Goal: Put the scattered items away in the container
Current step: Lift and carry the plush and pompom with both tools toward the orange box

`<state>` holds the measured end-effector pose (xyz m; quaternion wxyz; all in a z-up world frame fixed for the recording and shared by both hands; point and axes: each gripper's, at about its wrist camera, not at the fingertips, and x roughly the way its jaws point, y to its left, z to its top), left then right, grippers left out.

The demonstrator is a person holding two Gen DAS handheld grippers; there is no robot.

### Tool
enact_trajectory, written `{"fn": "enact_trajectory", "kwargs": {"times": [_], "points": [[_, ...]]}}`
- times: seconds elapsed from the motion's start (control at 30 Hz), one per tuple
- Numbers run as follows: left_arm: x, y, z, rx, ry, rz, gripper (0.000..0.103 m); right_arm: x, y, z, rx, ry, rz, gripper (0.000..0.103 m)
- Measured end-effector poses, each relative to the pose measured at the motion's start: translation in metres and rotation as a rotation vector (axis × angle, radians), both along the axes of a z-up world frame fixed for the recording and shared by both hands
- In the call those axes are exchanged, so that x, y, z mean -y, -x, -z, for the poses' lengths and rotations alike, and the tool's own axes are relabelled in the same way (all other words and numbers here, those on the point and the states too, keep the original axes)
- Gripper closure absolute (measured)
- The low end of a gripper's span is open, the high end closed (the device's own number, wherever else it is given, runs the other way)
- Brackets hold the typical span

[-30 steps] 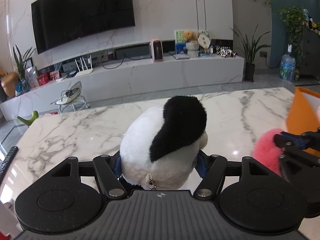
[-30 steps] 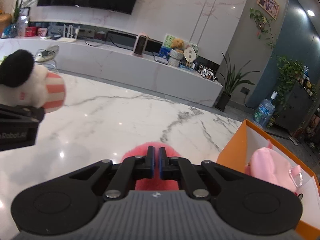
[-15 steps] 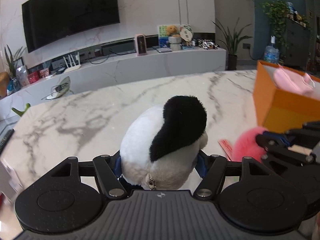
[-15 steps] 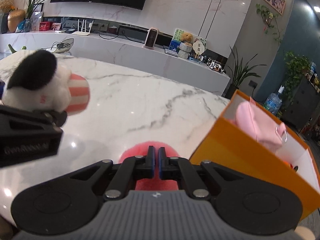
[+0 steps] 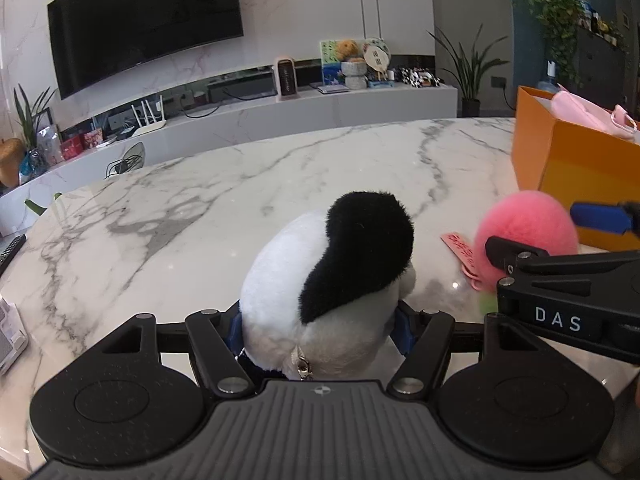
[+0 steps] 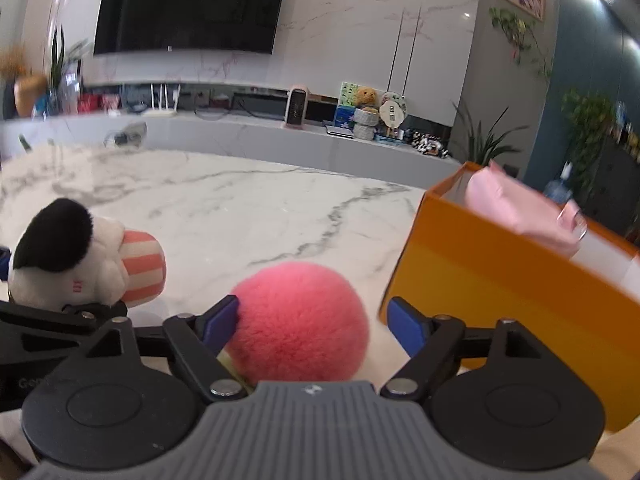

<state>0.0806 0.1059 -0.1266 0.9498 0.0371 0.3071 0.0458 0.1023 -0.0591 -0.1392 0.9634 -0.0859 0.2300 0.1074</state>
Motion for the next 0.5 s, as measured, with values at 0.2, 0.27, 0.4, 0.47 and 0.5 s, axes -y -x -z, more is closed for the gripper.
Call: {"fn": "enact_trajectory", "kwargs": {"times": [0.2, 0.27, 0.4, 0.47, 0.5], "points": [[-0.001, -0.012, 0.013, -0.004, 0.011, -0.017, 0.025, 0.000, -0.017, 0.014, -0.057, -0.069, 0.020, 0.022], [0.000, -0.014, 0.015, 0.010, 0.010, -0.017, 0.024, 0.000, -0.021, 0.018, -0.076, -0.078, 0.027, 0.025], [0.001, -0.016, 0.018, 0.030, 0.012, -0.014, 0.024, -0.002, -0.024, 0.025, -0.085, -0.078, 0.043, 0.030], [0.002, -0.018, 0.018, 0.034, 0.009, -0.010, 0.024, -0.004, -0.026, 0.028, -0.092, -0.072, 0.049, 0.038], [0.002, -0.018, 0.018, 0.034, 0.010, -0.010, 0.024, -0.004, -0.027, 0.029, -0.093, -0.074, 0.049, 0.040]]}}
